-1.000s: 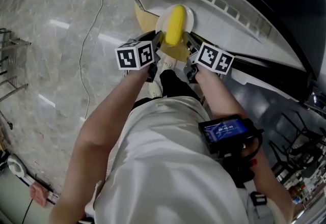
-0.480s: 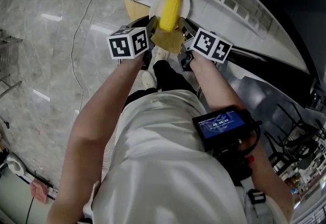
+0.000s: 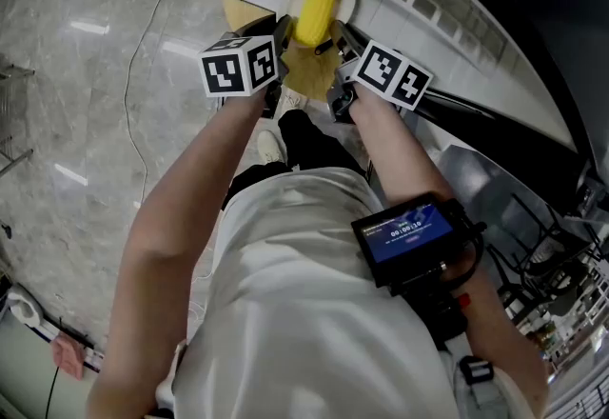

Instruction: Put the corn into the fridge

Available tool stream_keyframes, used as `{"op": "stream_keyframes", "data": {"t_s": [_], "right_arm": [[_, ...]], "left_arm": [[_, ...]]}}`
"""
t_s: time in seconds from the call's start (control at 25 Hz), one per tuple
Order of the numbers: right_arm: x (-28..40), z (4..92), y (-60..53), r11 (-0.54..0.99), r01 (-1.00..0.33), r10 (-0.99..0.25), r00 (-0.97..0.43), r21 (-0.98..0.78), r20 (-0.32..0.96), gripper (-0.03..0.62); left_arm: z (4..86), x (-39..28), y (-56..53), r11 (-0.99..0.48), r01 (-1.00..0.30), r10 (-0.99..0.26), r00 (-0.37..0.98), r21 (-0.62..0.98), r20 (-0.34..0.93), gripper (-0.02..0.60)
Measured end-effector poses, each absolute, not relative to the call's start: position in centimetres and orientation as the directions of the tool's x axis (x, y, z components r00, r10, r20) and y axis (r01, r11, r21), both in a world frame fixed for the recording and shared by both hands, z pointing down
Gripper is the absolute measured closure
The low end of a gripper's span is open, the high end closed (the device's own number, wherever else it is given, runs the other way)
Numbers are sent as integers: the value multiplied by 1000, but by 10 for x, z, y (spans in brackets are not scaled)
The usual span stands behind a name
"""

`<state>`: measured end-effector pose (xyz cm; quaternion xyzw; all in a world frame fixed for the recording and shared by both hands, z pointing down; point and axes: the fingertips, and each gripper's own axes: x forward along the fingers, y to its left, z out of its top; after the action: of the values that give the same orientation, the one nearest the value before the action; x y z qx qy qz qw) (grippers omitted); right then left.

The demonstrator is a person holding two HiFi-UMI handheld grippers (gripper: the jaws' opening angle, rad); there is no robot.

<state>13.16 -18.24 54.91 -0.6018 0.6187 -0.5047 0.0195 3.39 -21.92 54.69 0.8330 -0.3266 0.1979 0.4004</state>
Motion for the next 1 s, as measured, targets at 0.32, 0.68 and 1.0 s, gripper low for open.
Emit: {"op": "stream_keyframes", "data": {"t_s": [0.32,0.68,1.0], "right_arm": [[143,549,-194,-251,-729,-763,-257,-637,594,542],[170,553,-197,-271,-753,-752,-223,-599,621,540],[187,550,-209,-303,-777,-751,-162,-552,640,539]], "left_arm": [[545,46,-234,-476,-723,-416,686,500,596,512],[547,74,-239,-473,-745,-445,663,471,602,512],[544,93,-254,-516,-742,-438,657,427,613,512]]}}
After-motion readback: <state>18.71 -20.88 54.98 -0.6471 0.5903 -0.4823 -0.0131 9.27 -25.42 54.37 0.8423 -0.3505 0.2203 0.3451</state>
